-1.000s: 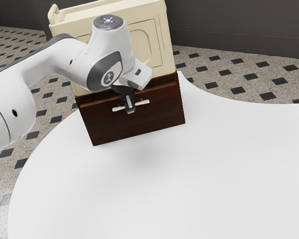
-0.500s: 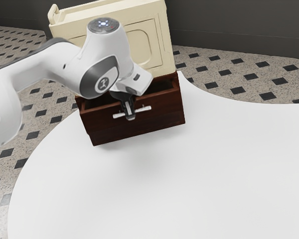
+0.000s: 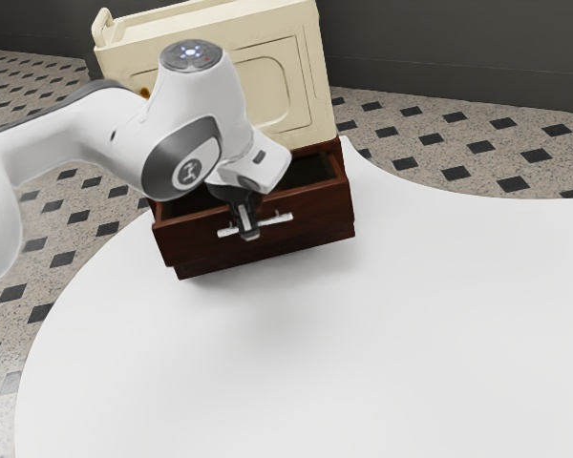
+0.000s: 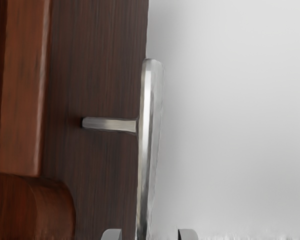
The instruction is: Pull the drawer handle with one arm to open the drawer
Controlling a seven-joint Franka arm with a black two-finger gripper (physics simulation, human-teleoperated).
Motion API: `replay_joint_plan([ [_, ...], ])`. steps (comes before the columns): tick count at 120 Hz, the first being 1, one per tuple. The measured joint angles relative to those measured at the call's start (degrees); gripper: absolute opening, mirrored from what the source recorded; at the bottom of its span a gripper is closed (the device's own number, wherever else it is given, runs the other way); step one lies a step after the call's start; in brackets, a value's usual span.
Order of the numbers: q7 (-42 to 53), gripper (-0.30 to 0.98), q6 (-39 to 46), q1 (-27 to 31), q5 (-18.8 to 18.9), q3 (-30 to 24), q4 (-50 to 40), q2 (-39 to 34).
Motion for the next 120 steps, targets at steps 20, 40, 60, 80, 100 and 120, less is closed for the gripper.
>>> replay_joint_plan([
  [20, -0.61, 0.06, 0.72, -0.06, 0.0, -0.99, -2.81, -2.12],
  [40, -1.22, 0.06, 1.36, -0.77, -0.08, -1.66, -4.76, -3.55],
  [60, -1.89, 0.07, 2.07, -0.26, -0.07, -2.14, -7.8, -5.84],
  [80, -2.6, 0.07, 2.73, -0.22, -0.13, -2.77, -10.74, -8.16],
  [100, -3.23, 0.06, 3.3, -0.28, -0.25, -3.49, -12.5, -9.75],
  [120, -3.78, 0.05, 3.75, 0.17, -0.86, -4.36, -13.86, -11.31],
])
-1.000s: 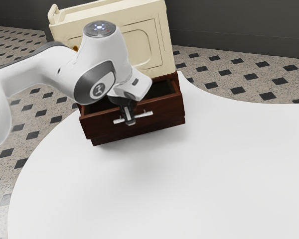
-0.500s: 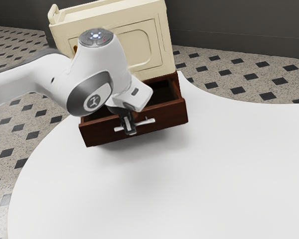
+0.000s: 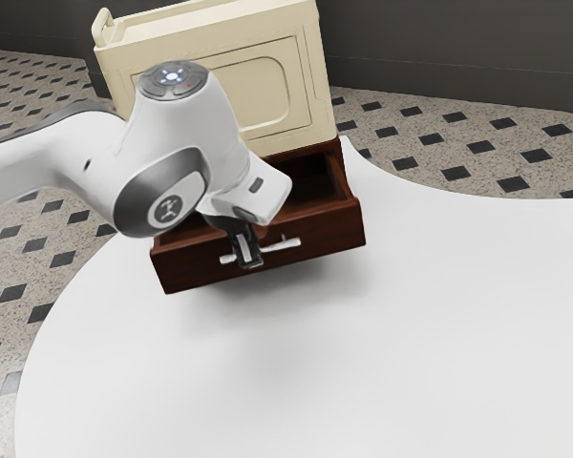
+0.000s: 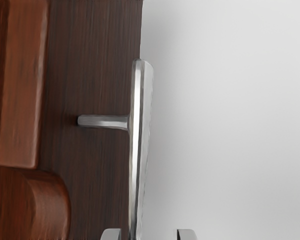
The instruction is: Pull the drawer handle with one arm to open the drawer
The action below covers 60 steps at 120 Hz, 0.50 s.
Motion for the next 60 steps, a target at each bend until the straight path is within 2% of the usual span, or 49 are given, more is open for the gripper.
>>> replay_joint_plan([
  [23, -0.55, 0.07, 0.02, -0.71, -0.42, -0.46, -0.69, -2.41],
  [30, -0.58, 0.17, -1.32, -0.55, -0.45, -1.03, 0.88, -3.9],
  [38, -0.61, 0.31, -6.02, -0.72, -0.8, -1.98, 6.87, -4.51],
  [60, -0.5, 0.53, -24.19, -0.63, -6.66, -0.39, 16.84, -5.03],
])
